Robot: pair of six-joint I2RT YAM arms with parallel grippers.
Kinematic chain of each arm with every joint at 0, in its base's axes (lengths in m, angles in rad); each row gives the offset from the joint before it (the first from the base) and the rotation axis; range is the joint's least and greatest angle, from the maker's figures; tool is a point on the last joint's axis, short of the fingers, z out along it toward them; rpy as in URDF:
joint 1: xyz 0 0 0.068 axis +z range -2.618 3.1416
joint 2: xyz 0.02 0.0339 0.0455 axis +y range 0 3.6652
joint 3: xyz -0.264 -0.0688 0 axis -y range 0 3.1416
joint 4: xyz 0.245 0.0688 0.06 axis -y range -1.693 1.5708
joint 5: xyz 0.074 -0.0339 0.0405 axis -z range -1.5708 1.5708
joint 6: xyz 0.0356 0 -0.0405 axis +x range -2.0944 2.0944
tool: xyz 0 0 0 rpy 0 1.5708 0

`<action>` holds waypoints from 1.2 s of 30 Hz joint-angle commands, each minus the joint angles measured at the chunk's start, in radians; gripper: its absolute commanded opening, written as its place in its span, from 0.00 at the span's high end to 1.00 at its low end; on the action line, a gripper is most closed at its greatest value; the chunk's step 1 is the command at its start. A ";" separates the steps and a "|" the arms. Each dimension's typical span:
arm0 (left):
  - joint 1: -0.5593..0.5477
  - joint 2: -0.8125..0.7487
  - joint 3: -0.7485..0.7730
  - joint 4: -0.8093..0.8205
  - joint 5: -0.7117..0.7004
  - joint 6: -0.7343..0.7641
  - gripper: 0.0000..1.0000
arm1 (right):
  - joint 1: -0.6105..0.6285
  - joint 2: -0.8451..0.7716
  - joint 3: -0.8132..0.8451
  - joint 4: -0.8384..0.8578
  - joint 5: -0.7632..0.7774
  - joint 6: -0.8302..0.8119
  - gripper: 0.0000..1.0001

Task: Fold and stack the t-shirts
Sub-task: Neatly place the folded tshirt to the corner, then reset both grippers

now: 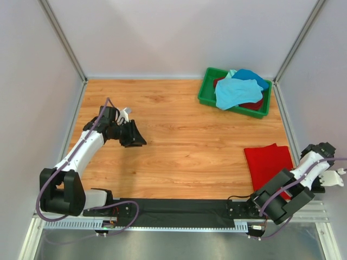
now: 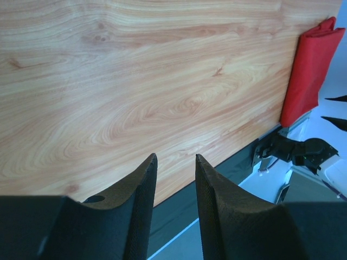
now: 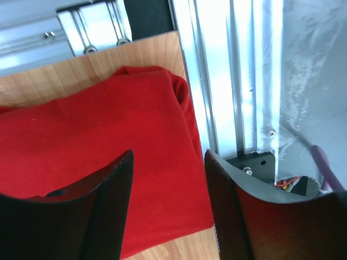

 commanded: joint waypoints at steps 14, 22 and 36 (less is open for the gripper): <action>0.001 -0.181 -0.057 0.017 0.019 -0.010 0.58 | 0.979 0.057 0.520 -0.177 0.196 0.116 0.37; -0.015 -0.367 -0.242 0.089 0.039 -0.180 0.52 | 1.660 0.076 0.389 0.099 -0.028 0.094 0.33; -0.048 -1.272 -0.656 0.196 0.111 -0.557 0.45 | 1.776 -0.318 -0.405 0.839 -0.349 0.136 0.10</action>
